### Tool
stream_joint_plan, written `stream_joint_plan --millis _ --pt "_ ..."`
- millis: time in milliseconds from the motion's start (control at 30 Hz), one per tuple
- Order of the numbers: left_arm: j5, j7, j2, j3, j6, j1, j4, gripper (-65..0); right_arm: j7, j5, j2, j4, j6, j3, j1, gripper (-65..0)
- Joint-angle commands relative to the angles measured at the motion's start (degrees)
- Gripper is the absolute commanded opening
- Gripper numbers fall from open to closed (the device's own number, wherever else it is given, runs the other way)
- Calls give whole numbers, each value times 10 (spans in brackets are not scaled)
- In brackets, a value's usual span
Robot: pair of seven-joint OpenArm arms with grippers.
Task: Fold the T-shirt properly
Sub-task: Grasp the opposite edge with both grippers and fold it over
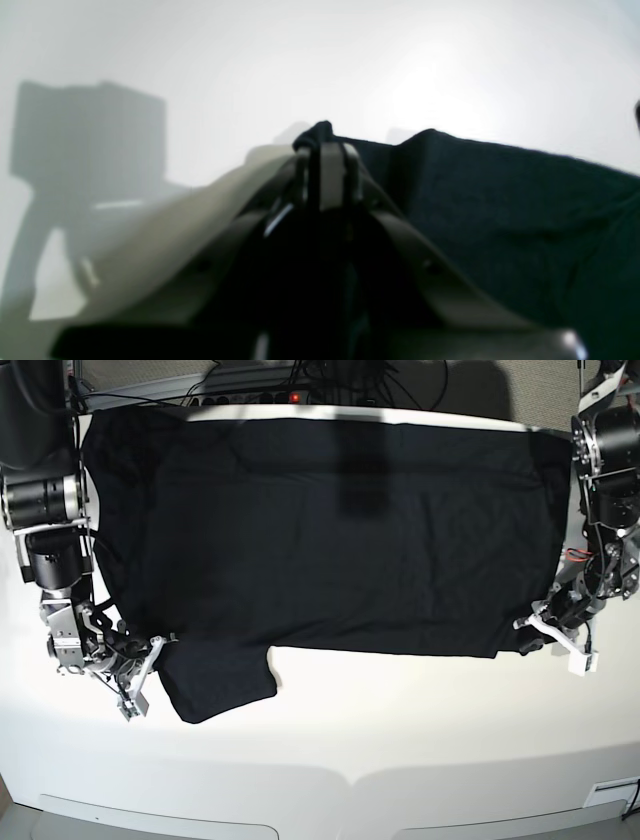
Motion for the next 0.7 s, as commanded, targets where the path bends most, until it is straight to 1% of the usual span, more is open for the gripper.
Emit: stream_joint_plan --millis 0,67,200,300,433,500,533,600,633,667 --pt "-6 4 -7 1 2 -9 4 -650 9 1 11 21 9 2 24 -650" --pt "-25 4 -7 1 2 -9 6 -650 0 1 14 46 38 2 23 -650" --pt "-52 5 -7 1 2 -9 25 -650 -27 9 28 105 47 2 13 -650" --pt "-69 24 -7 0 2 -8 47 -650 -56 45 41 165 48 2 -11 -650" --pt "-100 62 -9 0 2 -3 71 -650 -67 117 76 275 47 2 -80 -650" --pt "-136 63 -15 0 2 15 92 -650 -71 141 99 338 42 2 -124 -650" --pt "-156 63 -20 0 2 31 108 -650 -72 152 111 368 33 2 -146 -650" --pt "-188 62 -31 0 1 69 152 -650 -75 174 134 421 5 5 -186 -650" --pt "-197 62 -37 0 1 90 179 -650 -80 175 141 442 -4 13 -204 -650" --pt "-202 62 -42 0 1 113 210 -650 -86 175 145 459 -5 26 -223 -650"
